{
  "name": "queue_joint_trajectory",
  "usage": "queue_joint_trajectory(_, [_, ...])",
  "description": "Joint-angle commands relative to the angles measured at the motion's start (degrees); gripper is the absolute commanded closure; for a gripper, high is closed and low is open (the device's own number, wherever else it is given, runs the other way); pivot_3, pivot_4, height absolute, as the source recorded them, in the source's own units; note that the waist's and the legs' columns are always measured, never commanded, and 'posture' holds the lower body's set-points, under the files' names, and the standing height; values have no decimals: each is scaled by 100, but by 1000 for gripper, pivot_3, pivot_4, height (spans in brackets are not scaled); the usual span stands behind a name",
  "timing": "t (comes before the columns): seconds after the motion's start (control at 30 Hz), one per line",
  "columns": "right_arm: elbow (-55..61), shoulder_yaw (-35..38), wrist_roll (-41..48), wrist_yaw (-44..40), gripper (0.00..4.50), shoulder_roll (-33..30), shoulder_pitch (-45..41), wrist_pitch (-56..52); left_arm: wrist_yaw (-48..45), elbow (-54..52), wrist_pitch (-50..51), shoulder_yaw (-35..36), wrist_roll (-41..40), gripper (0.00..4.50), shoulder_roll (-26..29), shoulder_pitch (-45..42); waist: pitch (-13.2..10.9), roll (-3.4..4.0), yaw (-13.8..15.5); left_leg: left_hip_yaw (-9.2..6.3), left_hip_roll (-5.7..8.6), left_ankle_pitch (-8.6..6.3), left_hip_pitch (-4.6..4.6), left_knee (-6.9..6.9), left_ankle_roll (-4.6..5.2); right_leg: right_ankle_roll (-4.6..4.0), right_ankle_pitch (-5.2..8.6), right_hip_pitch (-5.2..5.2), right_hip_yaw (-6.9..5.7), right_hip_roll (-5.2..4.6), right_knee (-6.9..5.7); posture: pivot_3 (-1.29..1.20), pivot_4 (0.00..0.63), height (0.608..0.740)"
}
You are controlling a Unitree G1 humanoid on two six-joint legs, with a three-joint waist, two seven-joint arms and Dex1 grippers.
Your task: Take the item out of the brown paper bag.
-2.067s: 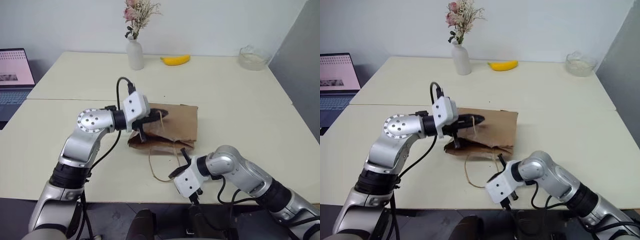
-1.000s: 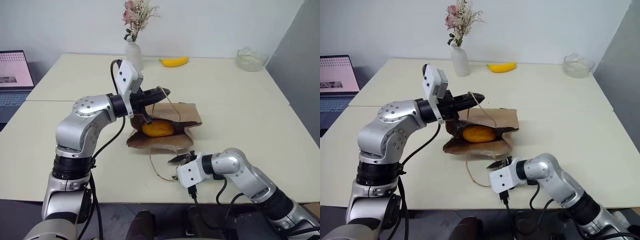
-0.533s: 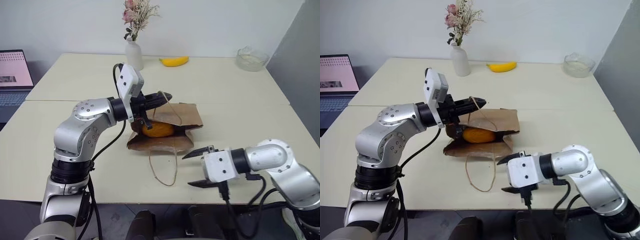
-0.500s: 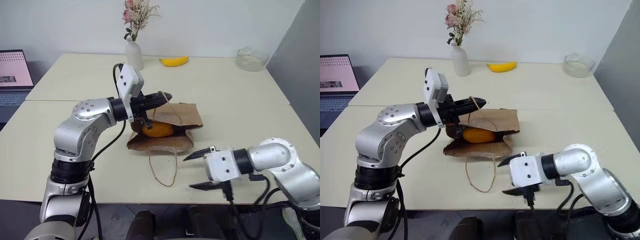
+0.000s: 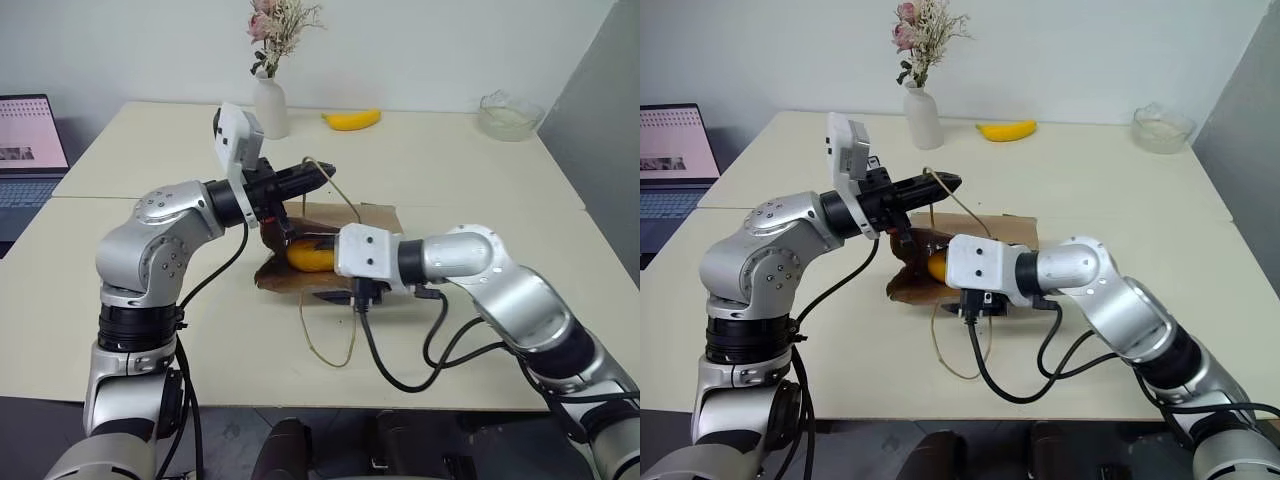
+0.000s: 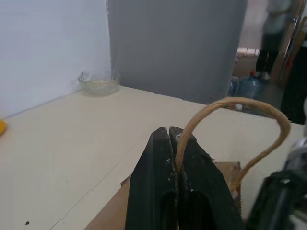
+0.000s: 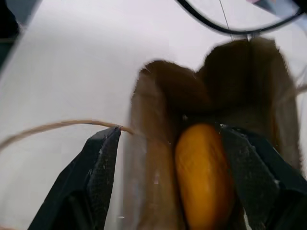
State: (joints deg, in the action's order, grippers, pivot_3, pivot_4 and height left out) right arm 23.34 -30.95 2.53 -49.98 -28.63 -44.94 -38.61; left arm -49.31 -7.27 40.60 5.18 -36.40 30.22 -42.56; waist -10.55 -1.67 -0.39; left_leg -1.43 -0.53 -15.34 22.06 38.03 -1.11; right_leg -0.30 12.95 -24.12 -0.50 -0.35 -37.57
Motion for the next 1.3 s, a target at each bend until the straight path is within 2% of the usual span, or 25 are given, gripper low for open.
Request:
queue_joint_trajectory(0.03, [-463,-274,-539,203,1056,165,-308,358,-67,-136,52,134,-211,4500,79,-108,0,0,-8,0,-2,0,-1,-1,0,0,0,0,0,0,-1,0,150,740])
queue_joint_trajectory(0.1, [-766,-449,-793,251,1056,228,-334,553,-48,-144,66,131,-235,4500,81,-103,0,0,-10,-3,-6,0,-2,-2,0,-1,0,-1,-4,3,-2,0,150,740])
queue_joint_trajectory(0.23, [-1429,-717,-1424,501,122,378,-419,1013,20,-102,92,168,-296,4500,49,-152,0,0,-14,-3,-7,0,-5,-1,0,-1,0,-1,-2,6,-8,0,150,740])
queue_joint_trajectory(0.27, [-1576,-794,-1613,576,52,407,-453,1132,31,-94,95,183,-309,4500,46,-164,0,0,-18,-2,-7,0,-5,-1,0,-1,0,-1,-2,6,-9,0,150,740])
queue_joint_trajectory(0.43, [-1961,-1111,-2406,566,52,437,-587,1575,110,-10,114,261,-376,4500,9,-243,0,0,-25,-2,-7,0,-7,-1,0,-1,0,-1,-2,9,-12,0,150,740])
queue_joint_trajectory(0.77, [-3002,-1313,-3167,355,52,852,-758,2072,178,27,108,260,-434,4500,-29,-295,0,0,-56,-3,-8,1,-8,-1,0,-2,0,-1,-1,9,-14,0,150,740])
queue_joint_trajectory(0.87, [-3079,-1211,-3202,227,651,939,-743,2093,170,20,82,262,-398,4500,0,-248,0,0,-61,-2,-8,1,-8,-1,0,-2,0,-1,1,9,-14,0,150,740])
queue_joint_trajectory(0.97, [-2916,-1068,-3145,108,1624,955,-706,2074,153,9,46,246,-339,4500,45,-192,0,1,-63,-3,-9,1,-8,-1,0,-3,-1,-1,-1,9,-14,0,150,740])
queue_joint_trajectory(1.13, [-2261,-667,-2807,-287,1658,946,-618,1833,158,38,-97,188,-146,4500,106,-123,-1,1,-68,-5,-10,1,-8,-2,0,-2,-1,-2,-1,9,-16,0,150,740])
queue_joint_trajectory(1.3, [-1421,1,-1937,-935,1659,831,-473,1431,447,321,-270,290,25,4500,0,-196,-1,1,-65,-5,-9,1,-8,-1,0,-2,0,-1,-3,9,-15,0,150,740])
